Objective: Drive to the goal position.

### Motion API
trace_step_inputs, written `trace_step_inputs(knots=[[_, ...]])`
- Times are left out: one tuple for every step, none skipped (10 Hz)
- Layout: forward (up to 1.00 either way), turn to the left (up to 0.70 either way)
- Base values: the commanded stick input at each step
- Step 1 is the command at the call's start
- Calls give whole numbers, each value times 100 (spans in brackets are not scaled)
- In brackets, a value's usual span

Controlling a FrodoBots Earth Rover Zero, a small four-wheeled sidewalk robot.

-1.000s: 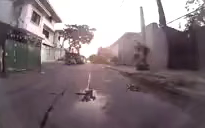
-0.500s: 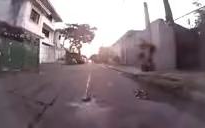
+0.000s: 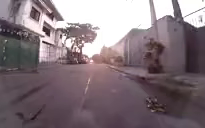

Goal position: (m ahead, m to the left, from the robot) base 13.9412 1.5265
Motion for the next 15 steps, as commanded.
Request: trace_step_inputs(knots=[[100, 0], [100, 0], [100, 0], [100, 0], [100, 0], [100, 0], [100, 0], [100, 0], [100, 0], [100, 0], [100, 0], [100, 0], [100, 0], [100, 0], [100, 0]])
